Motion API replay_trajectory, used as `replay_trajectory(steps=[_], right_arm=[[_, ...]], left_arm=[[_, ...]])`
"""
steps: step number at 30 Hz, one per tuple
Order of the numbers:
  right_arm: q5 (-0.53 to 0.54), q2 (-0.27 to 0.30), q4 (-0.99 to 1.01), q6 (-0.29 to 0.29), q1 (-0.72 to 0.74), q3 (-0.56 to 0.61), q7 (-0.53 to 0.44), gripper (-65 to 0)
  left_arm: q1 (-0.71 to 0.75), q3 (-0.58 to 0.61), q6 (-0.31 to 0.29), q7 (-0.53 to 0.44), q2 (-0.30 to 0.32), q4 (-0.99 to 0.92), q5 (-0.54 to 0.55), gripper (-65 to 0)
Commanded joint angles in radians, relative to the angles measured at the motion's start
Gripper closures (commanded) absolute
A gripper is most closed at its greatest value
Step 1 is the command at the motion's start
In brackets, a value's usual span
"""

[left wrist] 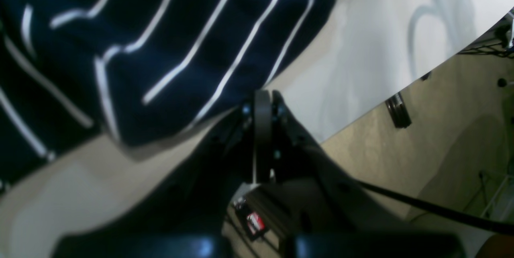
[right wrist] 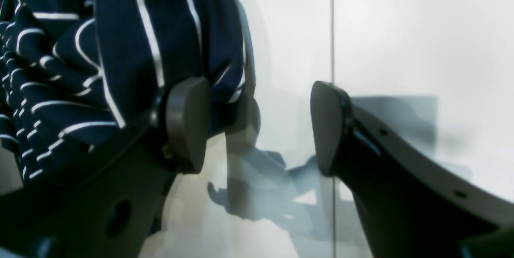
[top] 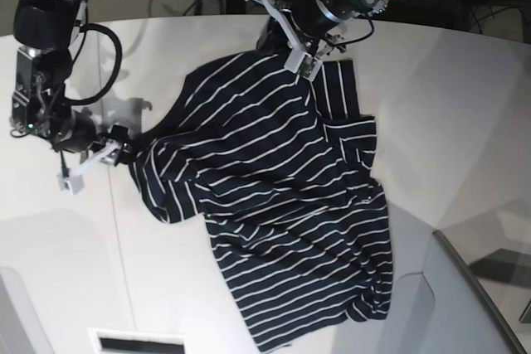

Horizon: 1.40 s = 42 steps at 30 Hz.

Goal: Layout the t-shirt on the table in an organized manner, then fold the t-shirt properly
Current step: 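Release with the left gripper and reach to grasp the shirt collar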

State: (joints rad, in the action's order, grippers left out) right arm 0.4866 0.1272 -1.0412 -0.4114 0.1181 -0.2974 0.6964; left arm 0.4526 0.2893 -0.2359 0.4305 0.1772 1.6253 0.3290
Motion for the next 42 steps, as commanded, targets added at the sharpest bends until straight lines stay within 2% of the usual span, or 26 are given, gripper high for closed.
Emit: replay_trajectory(steps=[1, 13, 19, 23, 26, 32, 33, 38, 42], right_arm=[[0.008, 0.001, -0.012, -0.007, 0.022, -0.001, -0.011, -37.7], [0.007, -0.030, -0.009, -0.007, 0.042, -0.001, -0.011, -37.5], [0.007, -0.033, 0.105, -0.007, 0.091, -0.001, -0.014, -37.5], [0.005, -0.028, 0.154, -0.007, 0.102, -0.001, -0.062, -37.1], [0.005, -0.027, 0.163, -0.007, 0.105, 0.000, -0.065, -29.0], [0.005, -0.027, 0.164, -0.007, 0.101, 0.000, -0.062, -1.5], [0.005, -0.027, 0.164, -0.007, 0.101, 0.000, -0.062, 0.0], [0.005, -0.025, 0.166, -0.007, 0.082, 0.000, -0.062, -0.5], [0.005, -0.024, 0.166, -0.007, 0.078, 0.000, -0.062, -0.5]], left_arm=[[0.005, 0.001, -0.009, -0.017, 0.000, 0.014, 0.008, 0.0], [0.008, 0.003, -0.009, -0.017, 0.000, 0.014, 0.015, 0.0], [0.004, 0.055, -0.009, -0.017, 0.002, 0.000, 0.009, 0.0], [0.002, 0.069, -0.009, -0.017, 0.000, -0.026, 0.009, 0.0], [0.002, 0.074, -0.009, -0.019, 0.000, -0.036, 0.015, 0.0], [0.002, 0.074, -0.009, -0.019, -0.014, -0.029, 0.017, 0.0], [0.002, 0.074, -0.009, -0.017, -0.023, -0.027, 0.017, 0.0], [0.010, 0.077, -0.009, -0.017, -0.078, -0.029, 0.019, 0.0], [0.002, 0.077, -0.009, -0.019, -0.078, -0.038, 0.019, -19.9]])
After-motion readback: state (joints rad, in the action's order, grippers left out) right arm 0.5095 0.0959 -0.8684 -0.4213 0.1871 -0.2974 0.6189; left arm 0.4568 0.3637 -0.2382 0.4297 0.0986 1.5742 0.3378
